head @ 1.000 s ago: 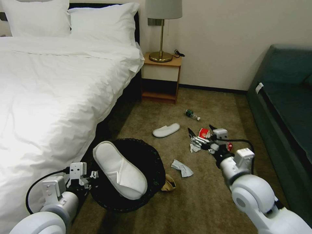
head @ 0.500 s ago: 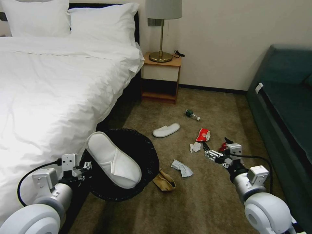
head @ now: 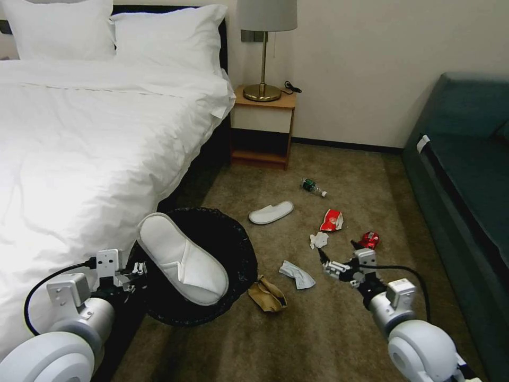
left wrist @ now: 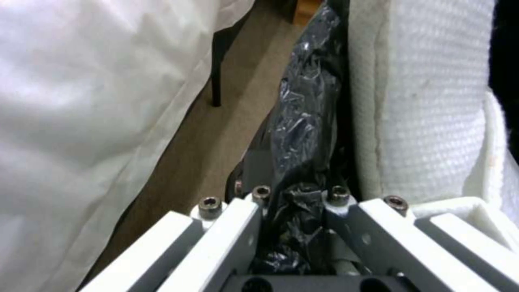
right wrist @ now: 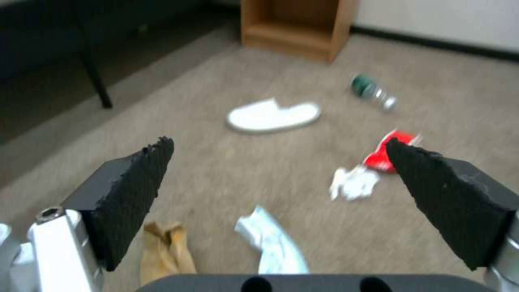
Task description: Pick up the trash bin, then pick up the garbage on the floor and place it into the trash bin.
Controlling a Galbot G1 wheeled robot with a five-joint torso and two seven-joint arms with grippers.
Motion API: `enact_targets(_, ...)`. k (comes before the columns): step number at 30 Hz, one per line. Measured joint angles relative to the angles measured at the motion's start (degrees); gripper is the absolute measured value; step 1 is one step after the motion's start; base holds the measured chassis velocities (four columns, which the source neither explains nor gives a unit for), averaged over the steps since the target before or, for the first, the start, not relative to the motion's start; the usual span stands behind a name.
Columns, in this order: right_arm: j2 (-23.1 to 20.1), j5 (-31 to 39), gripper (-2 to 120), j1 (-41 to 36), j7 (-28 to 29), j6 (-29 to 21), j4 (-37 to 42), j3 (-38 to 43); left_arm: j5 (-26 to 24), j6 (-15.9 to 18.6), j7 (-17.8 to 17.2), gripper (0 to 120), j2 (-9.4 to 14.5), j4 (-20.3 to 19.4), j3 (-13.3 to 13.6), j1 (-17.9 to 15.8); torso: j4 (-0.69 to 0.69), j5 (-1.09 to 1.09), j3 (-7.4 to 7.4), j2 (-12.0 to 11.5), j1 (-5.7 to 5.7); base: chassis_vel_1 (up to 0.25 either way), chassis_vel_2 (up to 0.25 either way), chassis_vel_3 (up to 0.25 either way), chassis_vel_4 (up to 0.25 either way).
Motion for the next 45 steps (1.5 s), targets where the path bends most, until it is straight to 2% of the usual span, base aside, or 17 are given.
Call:
enact_targets(4, 0.3, 0.5, 100, 3.1, -2.6, 0.0, -5.9, -2.6, -0.3, 0.0, 0.0, 2, 0.1, 0.0, -0.5, 0.2, 0.01, 0.01, 0.0, 0.0, 0.0, 0.0, 0.0, 0.0, 0.0)
enact_targets(6, 0.5, 0.9, 100, 5.7, -6.0, -0.3, -10.9, -4.6, -0.4, 0.0, -0.1, 2, 0.1, 0.0, -0.7, 0.5, 0.01, 0.0, 0.0, 0.0, 0.0, 0.0, 0.0, 0.0, 0.0)
enact_targets(10, 0.9, 0.9, 100, 6.9, -8.6, -0.7, -14.2, -5.5, -0.4, 0.0, -0.1, 2, 0.1, 0.0, -0.7, 0.6, 0.01, 0.0, 0.0, 0.0, 0.0, 0.0, 0.0, 0.0, 0.0)
enact_targets(19, 5.7, -0.3, 100, 11.0, -14.6, -0.2, -27.0, -8.4, -0.2, 0.0, 0.1, 2, 0.0, 0.0, -0.1, 1.0, 0.0, -0.01, 0.0, 0.0, 0.0, 0.0, 0.0, 0.0, 0.0)
enact_targets(31, 13.7, -4.6, 100, 22.3, -17.8, 2.6, -41.6, -14.3, 0.7, 0.0, 0.4, 2, -0.1, 0.0, 0.2, 2.2, 0.01, -0.02, 0.01, 0.0, 0.0, 0.0, 0.0, 0.0, 0.0)
enact_targets(37, 15.9, -5.6, 100, 24.8, -18.7, 3.1, -47.2, -15.6, 1.2, 0.0, 0.5, 2, -0.3, 0.0, 0.4, 2.6, 0.01, -0.01, 0.01, 0.0, 0.0, 0.0, 0.0, 0.0, 0.0)
enact_targets(40, 17.8, -7.9, 100, 26.7, -19.6, 4.2, -53.0, -16.3, 1.4, 0.0, 0.7, 2, -0.2, 0.0, 0.3, 3.0, 0.01, 0.0, 0.0, 0.0, 0.0, 0.0, 0.0, 0.0, 0.0)
enact_targets(45, 19.5, -10.8, 100, 28.0, -20.1, 5.4, -58.3, -16.4, 1.4, 0.0, 0.8, 2, -0.3, 0.0, 0.3, 3.1, 0.0, 0.0, 0.0, 0.0, 0.0, 0.0, 0.0, 0.0, 0.0)
